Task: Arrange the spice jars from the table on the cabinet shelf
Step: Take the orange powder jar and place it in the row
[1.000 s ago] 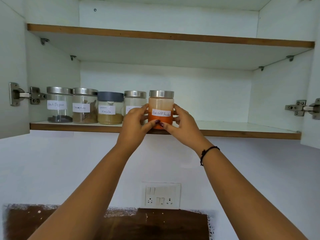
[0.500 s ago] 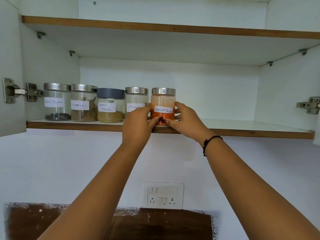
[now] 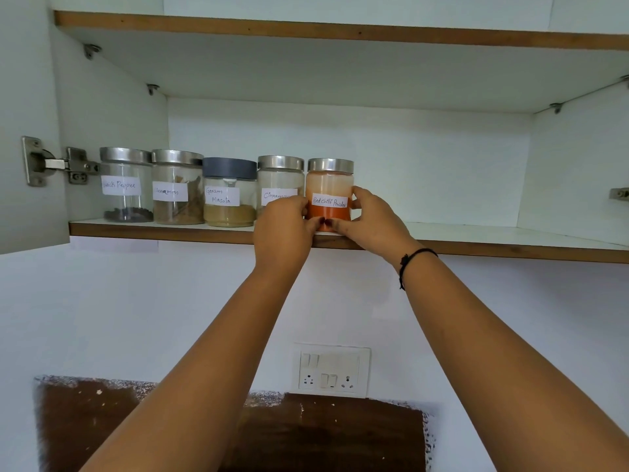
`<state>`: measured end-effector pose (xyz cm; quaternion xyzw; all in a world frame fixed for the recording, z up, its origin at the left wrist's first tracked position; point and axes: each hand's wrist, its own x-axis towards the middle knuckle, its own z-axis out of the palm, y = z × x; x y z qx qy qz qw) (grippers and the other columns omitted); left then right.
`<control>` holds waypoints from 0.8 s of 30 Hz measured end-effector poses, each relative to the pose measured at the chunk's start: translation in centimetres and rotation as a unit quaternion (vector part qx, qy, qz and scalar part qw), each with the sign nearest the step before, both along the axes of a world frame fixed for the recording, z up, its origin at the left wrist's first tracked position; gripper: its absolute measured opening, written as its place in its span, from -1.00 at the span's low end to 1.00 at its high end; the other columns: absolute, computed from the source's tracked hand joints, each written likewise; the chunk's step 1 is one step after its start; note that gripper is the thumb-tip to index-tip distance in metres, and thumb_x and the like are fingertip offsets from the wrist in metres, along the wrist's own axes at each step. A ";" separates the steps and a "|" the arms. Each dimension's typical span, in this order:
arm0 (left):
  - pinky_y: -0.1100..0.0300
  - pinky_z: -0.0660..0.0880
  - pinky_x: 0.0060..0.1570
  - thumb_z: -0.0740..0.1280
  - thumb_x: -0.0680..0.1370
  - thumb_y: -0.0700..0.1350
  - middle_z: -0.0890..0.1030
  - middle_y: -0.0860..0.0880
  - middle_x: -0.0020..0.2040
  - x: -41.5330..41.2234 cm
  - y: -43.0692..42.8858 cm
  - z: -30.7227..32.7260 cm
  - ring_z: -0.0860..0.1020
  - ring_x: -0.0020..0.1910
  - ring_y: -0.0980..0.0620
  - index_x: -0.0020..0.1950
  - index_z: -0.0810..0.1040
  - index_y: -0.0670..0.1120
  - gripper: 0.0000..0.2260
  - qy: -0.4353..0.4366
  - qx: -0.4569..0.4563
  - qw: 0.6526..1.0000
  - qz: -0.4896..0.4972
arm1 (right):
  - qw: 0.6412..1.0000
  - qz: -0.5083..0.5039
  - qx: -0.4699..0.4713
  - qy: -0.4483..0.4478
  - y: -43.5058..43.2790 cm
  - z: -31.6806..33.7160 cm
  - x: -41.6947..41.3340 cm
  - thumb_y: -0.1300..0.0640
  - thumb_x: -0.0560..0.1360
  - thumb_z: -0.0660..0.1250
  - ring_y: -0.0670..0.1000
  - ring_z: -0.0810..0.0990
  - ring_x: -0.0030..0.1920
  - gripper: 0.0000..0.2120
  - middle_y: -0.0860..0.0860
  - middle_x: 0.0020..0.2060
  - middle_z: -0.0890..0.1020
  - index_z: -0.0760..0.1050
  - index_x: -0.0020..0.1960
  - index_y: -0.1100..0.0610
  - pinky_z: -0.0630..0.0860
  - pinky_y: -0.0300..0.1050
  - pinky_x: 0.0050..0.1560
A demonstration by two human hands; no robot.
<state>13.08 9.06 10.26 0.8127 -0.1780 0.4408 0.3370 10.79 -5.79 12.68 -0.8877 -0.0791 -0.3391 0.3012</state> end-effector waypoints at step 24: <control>0.24 0.55 0.09 0.35 0.60 -0.06 0.66 0.03 0.13 -4.6 -0.6 -4.3 0.61 0.07 0.11 0.23 0.61 -0.03 -0.77 -0.069 -0.103 0.986 -0.109 | 0.984 0.038 0.094 -0.144 -0.1 -5.0 -8.3 0.12 0.50 0.42 -0.17 0.60 0.03 -0.76 -0.07 0.05 0.64 0.59 0.16 0.06 0.56 -0.33 0.02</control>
